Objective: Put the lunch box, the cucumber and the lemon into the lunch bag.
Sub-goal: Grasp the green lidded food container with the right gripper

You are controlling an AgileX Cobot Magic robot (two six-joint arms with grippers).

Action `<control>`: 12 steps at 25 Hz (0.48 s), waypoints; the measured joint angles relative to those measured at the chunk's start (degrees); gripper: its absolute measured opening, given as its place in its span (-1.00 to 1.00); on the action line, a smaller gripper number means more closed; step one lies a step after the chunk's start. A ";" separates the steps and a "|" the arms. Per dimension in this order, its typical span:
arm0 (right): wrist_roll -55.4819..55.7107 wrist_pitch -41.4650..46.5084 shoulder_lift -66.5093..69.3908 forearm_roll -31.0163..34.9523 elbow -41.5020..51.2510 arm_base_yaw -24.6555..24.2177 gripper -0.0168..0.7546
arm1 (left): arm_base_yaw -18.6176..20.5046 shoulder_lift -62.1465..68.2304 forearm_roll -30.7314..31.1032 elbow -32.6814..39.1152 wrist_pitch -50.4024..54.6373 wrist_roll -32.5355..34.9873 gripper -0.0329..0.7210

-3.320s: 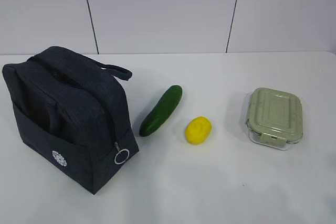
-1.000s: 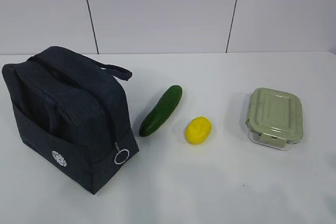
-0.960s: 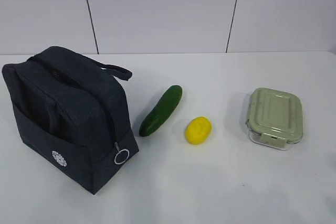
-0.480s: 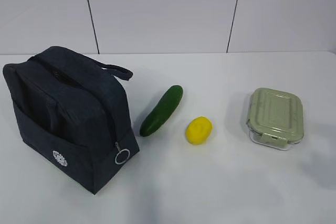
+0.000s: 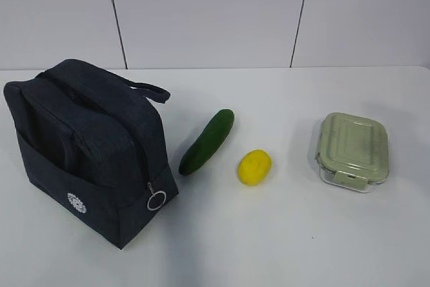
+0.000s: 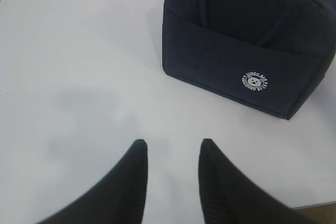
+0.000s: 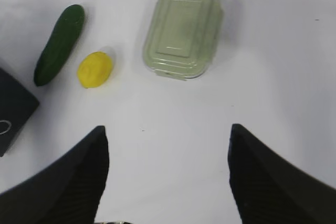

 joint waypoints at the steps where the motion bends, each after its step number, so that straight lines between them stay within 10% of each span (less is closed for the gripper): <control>1: -1.62 -0.12 1.67 1.73 -0.89 0.00 0.44 | 0.00 0.00 0.00 0.00 0.00 0.00 -0.27; 12: -9.01 -4.39 15.41 7.25 -7.21 -0.03 0.44 | 0.00 0.00 0.00 0.00 0.00 0.00 -0.27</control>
